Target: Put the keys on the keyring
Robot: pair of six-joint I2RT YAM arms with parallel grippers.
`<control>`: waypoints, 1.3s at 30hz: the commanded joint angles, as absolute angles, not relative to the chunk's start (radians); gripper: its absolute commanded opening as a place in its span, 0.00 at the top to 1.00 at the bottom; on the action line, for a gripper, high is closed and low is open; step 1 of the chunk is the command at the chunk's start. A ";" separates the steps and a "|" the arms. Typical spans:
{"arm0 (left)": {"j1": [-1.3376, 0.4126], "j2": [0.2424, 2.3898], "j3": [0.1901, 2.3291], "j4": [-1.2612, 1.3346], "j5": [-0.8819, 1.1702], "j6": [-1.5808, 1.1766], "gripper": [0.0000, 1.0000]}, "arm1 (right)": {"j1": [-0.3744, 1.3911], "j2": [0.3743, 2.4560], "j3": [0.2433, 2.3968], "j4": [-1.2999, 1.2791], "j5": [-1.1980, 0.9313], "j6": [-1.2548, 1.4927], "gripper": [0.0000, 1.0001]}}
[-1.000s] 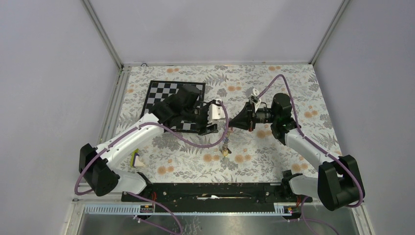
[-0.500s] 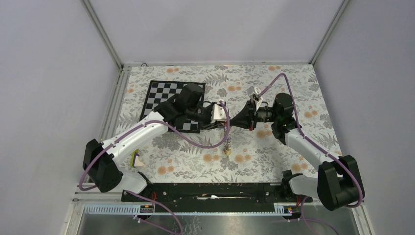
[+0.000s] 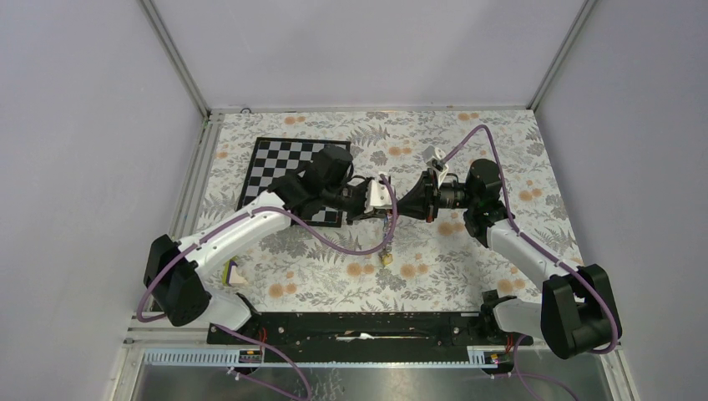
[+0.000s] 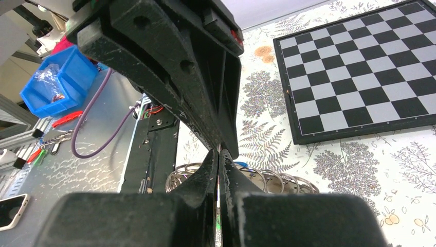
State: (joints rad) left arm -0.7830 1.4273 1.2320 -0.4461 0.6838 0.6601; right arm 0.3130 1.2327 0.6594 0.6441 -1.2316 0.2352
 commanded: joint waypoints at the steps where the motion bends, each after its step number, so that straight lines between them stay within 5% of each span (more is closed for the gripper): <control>1: -0.833 1.426 1.219 -0.370 0.633 0.617 1.00 | 0.308 1.237 0.661 0.762 -1.190 0.271 1.00; 13: -0.845 1.404 1.204 -0.362 0.566 0.603 0.99 | 0.292 1.230 0.653 0.767 -1.185 0.266 1.00; 25: -0.821 1.370 1.223 -0.369 0.565 0.570 0.52 | 0.282 1.253 0.659 0.769 -1.256 0.262 1.00; 30: -0.806 1.389 1.239 -0.345 0.594 0.533 0.52 | 0.283 1.249 0.657 0.770 -1.272 0.261 1.00; 39: -0.799 1.425 1.270 -0.334 0.649 0.500 0.67 | 0.283 1.247 0.653 0.770 -1.276 0.254 1.00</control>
State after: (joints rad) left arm -0.8047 1.4120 1.2133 -0.3878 0.5919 0.5289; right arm 0.2878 1.2587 0.6411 0.6949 -1.2495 0.2623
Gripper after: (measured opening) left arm 0.355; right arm 0.020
